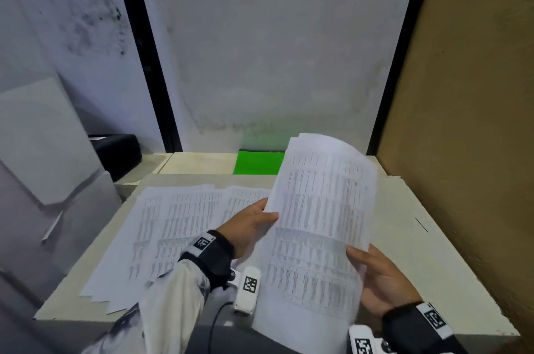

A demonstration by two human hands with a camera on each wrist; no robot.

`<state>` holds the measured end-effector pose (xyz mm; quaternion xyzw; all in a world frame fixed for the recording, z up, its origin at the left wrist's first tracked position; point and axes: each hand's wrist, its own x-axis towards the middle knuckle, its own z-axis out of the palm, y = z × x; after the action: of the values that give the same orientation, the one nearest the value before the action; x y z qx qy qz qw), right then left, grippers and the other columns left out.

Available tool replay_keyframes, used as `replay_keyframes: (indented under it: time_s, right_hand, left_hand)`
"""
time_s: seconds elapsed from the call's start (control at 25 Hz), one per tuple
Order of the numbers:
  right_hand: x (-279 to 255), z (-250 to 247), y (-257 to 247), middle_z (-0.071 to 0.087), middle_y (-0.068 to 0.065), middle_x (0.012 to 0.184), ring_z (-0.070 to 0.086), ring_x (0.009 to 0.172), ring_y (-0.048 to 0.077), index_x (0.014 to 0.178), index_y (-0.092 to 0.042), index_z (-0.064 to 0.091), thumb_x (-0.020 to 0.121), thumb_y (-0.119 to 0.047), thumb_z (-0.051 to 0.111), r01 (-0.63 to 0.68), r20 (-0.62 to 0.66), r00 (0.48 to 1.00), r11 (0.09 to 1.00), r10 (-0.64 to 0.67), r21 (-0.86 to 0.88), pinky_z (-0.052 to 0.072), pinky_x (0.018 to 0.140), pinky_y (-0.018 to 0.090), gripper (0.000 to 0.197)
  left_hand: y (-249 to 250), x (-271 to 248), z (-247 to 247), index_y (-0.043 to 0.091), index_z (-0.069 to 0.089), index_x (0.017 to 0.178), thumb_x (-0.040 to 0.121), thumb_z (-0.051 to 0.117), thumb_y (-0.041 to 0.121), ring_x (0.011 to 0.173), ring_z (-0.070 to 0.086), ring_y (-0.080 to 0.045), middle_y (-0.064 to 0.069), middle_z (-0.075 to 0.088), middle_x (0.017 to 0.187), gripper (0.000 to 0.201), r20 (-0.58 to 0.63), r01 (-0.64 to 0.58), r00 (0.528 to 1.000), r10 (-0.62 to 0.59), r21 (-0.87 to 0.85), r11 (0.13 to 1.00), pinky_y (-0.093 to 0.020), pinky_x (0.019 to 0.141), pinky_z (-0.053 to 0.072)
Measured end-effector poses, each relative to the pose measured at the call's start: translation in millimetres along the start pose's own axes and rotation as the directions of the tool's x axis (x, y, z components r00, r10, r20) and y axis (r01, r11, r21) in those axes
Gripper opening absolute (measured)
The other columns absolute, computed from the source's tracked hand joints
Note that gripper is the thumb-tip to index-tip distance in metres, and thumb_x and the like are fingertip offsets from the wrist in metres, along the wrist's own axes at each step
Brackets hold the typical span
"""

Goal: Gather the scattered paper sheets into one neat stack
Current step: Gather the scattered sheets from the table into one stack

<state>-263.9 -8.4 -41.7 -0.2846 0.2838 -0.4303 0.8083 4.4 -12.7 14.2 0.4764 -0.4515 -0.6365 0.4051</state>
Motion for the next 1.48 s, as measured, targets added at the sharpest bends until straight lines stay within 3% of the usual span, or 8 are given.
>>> replay_keyframes:
  time_s: [0.08, 0.16, 0.28, 0.44, 0.6, 0.76, 1.24, 1.48]
  right_hand:
    - [1.4, 5.4, 0.7, 0.072, 0.026, 0.123, 0.07, 0.112, 0.043, 0.126, 0.002, 0.064, 0.086, 0.01, 0.064, 0.012, -0.05, 0.999, 0.99, -0.019, -0.137, 0.062, 0.085, 0.053, 0.041]
    - [8.3, 0.0, 8.3, 0.076, 0.021, 0.114, 0.075, 0.099, 0.037, 0.123, 0.002, 0.065, 0.087, 0.019, 0.056, -0.032, -0.228, 0.973, 0.95, -0.041, -0.31, 0.063, 0.075, 0.042, 0.04]
    - [18.0, -15.9, 22.3, 0.072, 0.02, 0.122, 0.07, 0.103, 0.033, 0.13, 0.0, 0.06, 0.085, 0.022, 0.055, -0.113, -0.353, 0.935, 0.932, -0.016, -0.343, 0.057, 0.078, 0.041, 0.05]
    - [22.9, -24.8, 25.2, 0.075, 0.02, 0.115, 0.071, 0.105, 0.042, 0.12, -0.003, 0.065, 0.085, 0.018, 0.058, -0.188, -0.398, 0.916, 0.928, 0.047, -0.322, 0.058, 0.086, 0.052, 0.041]
    - [26.1, -30.6, 25.7, 0.074, 0.021, 0.119, 0.067, 0.113, 0.044, 0.121, -0.005, 0.064, 0.088, 0.017, 0.054, -0.198, -0.35, 0.932, 0.941, 0.094, -0.274, 0.052, 0.095, 0.063, 0.042]
    - [29.5, -37.4, 33.6, 0.07, 0.021, 0.128, 0.065, 0.117, 0.042, 0.13, -0.003, 0.06, 0.087, 0.019, 0.052, -0.182, -0.355, 0.933, 0.932, 0.063, -0.313, 0.047, 0.103, 0.063, 0.05]
    - [35.4, -44.1, 35.5, 0.068, 0.021, 0.131, 0.064, 0.118, 0.043, 0.134, -0.001, 0.058, 0.086, 0.023, 0.048, -0.207, -0.373, 0.924, 0.929, 0.082, -0.308, 0.046, 0.105, 0.063, 0.054]
    - [35.6, -41.0, 34.1, 0.066, 0.023, 0.127, 0.065, 0.11, 0.039, 0.135, 0.005, 0.055, 0.086, 0.028, 0.044, -0.153, -0.359, 0.932, 0.954, 0.053, -0.257, 0.057, 0.087, 0.048, 0.055]
  left_hand:
    - [-1.4, 5.2, -28.1, 0.016, 0.059, 0.118, 0.104, 0.048, 0.034, 0.108, 0.062, -0.02, -0.004, 0.063, 0.126, 0.026, -0.229, 0.192, 0.967, -0.108, 0.387, 0.902, -0.033, 0.097, 0.047]
    - [-18.5, 13.3, -61.4, 0.016, 0.044, 0.143, 0.09, 0.055, 0.062, 0.129, 0.051, -0.036, -0.016, 0.046, 0.148, 0.071, -0.499, 0.507, 0.852, -0.158, 0.711, 0.488, -0.046, 0.108, 0.043]
    - [-47.3, 17.3, -74.2, 0.015, 0.011, 0.157, 0.066, 0.066, 0.076, 0.143, 0.028, -0.046, -0.021, 0.023, 0.159, 0.122, -0.653, 0.669, 0.743, -0.15, 0.722, 0.176, -0.056, 0.11, 0.038]
    - [-50.4, 20.6, -77.8, 0.016, 0.011, 0.157, 0.061, 0.076, 0.062, 0.134, 0.046, -0.041, -0.019, 0.03, 0.156, 0.125, -0.679, 0.684, 0.721, -0.138, 0.667, 0.296, -0.047, 0.098, 0.052]
    - [-45.9, 20.6, -90.0, 0.006, 0.053, 0.117, 0.07, 0.074, 0.033, 0.088, 0.065, -0.027, -0.01, 0.066, 0.109, 0.058, -0.678, 0.609, 0.732, -0.076, 0.6, 0.519, -0.039, 0.075, 0.059]
    - [-49.8, 22.1, -80.8, 0.014, 0.047, 0.117, 0.061, 0.069, 0.055, 0.122, 0.044, -0.036, -0.013, 0.044, 0.127, 0.073, -0.717, 0.692, 0.693, -0.074, 0.634, 0.346, -0.048, 0.091, 0.049]
    - [-50.5, 64.9, -61.0, 0.012, 0.035, 0.136, 0.069, 0.078, 0.024, 0.101, 0.062, -0.031, -0.009, 0.059, 0.115, 0.081, -0.562, 0.487, 0.822, -0.09, 0.614, 0.621, -0.039, 0.08, 0.055]
    - [-58.6, 70.8, -46.1, 0.022, 0.037, 0.13, 0.067, 0.072, 0.04, 0.127, 0.042, -0.038, -0.01, 0.046, 0.134, 0.074, -0.548, 0.537, 0.835, -0.052, 0.79, 0.295, -0.054, 0.099, 0.047]
